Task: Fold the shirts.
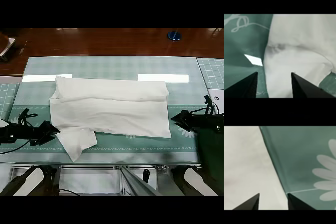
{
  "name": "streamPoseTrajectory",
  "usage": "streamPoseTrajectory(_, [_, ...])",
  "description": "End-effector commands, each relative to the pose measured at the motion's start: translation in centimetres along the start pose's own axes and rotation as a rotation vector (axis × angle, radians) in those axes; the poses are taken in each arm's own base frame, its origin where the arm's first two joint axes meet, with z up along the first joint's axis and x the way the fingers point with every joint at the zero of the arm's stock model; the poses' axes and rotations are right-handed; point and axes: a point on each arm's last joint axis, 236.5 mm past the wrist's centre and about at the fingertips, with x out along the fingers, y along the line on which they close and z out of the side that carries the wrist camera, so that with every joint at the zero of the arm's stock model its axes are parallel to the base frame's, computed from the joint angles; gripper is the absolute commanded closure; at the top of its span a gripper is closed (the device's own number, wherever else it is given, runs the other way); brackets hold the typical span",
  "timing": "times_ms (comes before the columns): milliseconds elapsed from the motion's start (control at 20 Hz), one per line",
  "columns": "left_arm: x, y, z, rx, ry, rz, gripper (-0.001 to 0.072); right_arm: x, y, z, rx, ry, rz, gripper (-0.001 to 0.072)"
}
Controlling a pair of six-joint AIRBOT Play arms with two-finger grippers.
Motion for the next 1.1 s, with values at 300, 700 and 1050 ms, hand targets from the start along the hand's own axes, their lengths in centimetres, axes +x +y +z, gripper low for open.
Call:
streamPoseTrajectory(300, [4.3,-1.8,-1.0,0.106,0.111,-0.005,0.0679,-0.3,-1.8,-0.5,0.029,0.023,-0.076,0.0304])
streamPoseTrajectory(700, [3.4,-2.8,0.1,0.144,0.09,-0.017,0.0684,-0.6,-2.9,-6.1,0.066,0.244,-0.122,0.0304])
streamPoseTrajectory(1050, [3.4,-2.8,0.0,0.167,0.094,-0.019,0.0684,1.3,-2.4,-7.7,0.017,0.271,-0.141,0.0304])
